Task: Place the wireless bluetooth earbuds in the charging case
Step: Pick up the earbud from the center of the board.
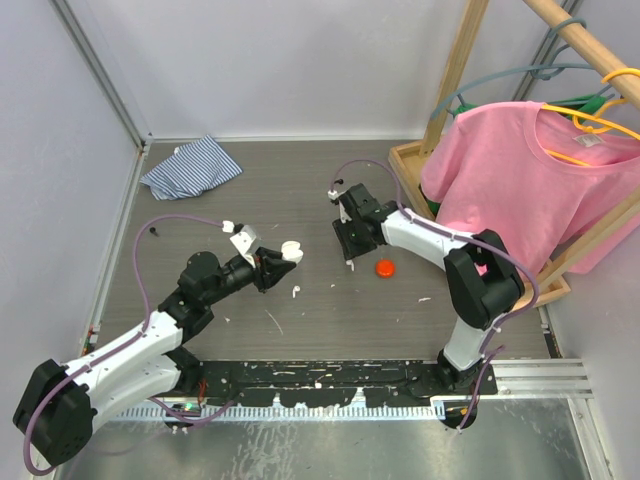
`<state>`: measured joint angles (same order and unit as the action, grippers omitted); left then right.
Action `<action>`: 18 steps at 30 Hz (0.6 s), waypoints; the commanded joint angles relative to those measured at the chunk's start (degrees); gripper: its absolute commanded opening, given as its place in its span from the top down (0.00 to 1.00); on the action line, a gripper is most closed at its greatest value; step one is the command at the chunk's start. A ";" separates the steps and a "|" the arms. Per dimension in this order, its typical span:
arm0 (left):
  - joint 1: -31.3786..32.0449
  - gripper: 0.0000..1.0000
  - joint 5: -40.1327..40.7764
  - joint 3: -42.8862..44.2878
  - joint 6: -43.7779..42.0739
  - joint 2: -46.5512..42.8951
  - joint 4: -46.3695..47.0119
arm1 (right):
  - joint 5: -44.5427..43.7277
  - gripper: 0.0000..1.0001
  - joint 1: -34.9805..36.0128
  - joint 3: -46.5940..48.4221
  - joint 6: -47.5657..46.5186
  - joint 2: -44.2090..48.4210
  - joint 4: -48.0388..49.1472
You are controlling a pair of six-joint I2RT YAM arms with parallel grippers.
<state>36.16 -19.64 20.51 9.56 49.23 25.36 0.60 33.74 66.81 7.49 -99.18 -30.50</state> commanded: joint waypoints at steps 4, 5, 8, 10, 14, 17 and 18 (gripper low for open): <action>0.22 1.00 0.25 0.64 -0.86 -0.88 1.88 | 2.92 0.59 -1.30 3.94 -3.97 -3.42 -0.41; 0.22 1.00 0.24 0.66 -0.87 -0.86 1.80 | 3.75 0.59 -1.30 4.17 -4.21 -3.85 -0.35; 0.22 1.00 0.09 0.67 -0.96 -0.59 1.87 | 4.58 0.59 -1.31 4.49 -4.78 -5.03 -0.56; 0.17 1.00 0.06 0.75 -0.95 -0.40 1.88 | 4.71 0.59 -1.37 4.78 -5.04 -6.02 -0.90; 0.21 1.00 -0.07 0.84 -1.05 -0.05 1.82 | 5.12 0.60 -1.41 5.24 -5.68 -7.35 -1.66; 0.22 1.00 -0.10 0.88 -1.08 0.15 1.79 | 5.20 0.61 -1.39 5.47 -5.88 -8.05 -1.96; 0.22 1.00 -0.07 0.97 -1.04 0.17 1.79 | 5.24 0.62 -1.39 5.59 -5.86 -8.25 -2.05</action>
<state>36.16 -19.68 20.51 9.54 49.36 25.36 4.78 32.49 69.97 2.76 -107.04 -31.99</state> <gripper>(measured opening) 0.253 0.391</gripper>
